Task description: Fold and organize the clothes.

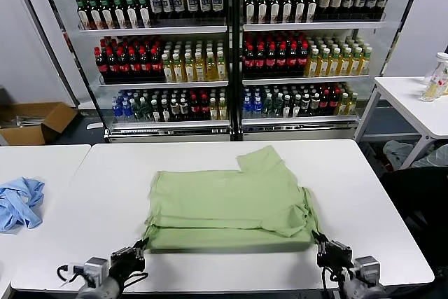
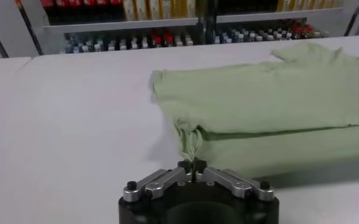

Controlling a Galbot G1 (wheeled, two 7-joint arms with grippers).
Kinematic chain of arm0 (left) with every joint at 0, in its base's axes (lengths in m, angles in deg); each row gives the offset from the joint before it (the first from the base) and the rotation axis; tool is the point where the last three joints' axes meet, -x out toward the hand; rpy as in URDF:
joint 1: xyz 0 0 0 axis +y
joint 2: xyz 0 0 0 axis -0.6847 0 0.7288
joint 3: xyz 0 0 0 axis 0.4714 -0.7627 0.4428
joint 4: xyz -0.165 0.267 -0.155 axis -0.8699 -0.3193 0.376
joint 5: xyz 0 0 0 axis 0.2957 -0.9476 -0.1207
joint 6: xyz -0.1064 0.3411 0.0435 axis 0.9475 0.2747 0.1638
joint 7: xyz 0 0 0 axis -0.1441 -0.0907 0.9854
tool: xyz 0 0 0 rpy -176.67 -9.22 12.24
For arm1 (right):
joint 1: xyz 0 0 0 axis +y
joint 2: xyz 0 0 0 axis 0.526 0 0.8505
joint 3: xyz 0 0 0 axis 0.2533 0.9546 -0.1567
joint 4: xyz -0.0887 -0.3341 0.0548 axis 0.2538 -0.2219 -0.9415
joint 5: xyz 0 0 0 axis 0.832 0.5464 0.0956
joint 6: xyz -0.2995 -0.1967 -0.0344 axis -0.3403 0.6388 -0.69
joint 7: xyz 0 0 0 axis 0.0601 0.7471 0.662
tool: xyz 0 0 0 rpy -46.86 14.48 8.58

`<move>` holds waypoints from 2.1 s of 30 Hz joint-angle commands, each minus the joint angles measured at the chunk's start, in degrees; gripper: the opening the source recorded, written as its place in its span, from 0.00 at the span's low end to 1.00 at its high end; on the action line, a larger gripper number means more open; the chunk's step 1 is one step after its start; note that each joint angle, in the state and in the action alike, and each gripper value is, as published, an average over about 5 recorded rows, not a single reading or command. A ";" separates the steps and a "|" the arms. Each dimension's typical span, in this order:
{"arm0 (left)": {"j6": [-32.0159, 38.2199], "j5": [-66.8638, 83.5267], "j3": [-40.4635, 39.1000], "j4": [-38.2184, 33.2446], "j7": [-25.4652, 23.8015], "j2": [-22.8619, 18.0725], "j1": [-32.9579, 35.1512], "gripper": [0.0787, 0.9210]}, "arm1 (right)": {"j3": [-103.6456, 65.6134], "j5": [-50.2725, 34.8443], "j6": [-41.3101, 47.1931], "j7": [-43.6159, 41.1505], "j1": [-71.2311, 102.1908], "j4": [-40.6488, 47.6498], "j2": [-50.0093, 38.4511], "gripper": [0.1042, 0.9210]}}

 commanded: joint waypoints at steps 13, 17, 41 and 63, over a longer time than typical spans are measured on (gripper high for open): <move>-0.22 -2.97 6.72 -10.40 -0.19 -0.06 8.82 0.28 | -6.02 7.05 0.45 0.59 8.45 -8.72 0.13 0.21; -0.15 0.24 8.67 -12.72 -0.26 1.61 4.55 0.41 | -9.71 0.25 2.69 0.29 2.49 -11.47 -2.82 0.35; 2.99 8.86 -17.51 33.12 -5.47 6.93 -44.86 0.88 | 29.21 -5.16 6.74 2.69 -65.64 43.59 9.19 0.88; 2.66 5.42 -19.03 46.82 -13.13 6.10 -49.98 0.88 | 30.90 0.32 1.49 2.71 -72.70 66.94 19.28 0.88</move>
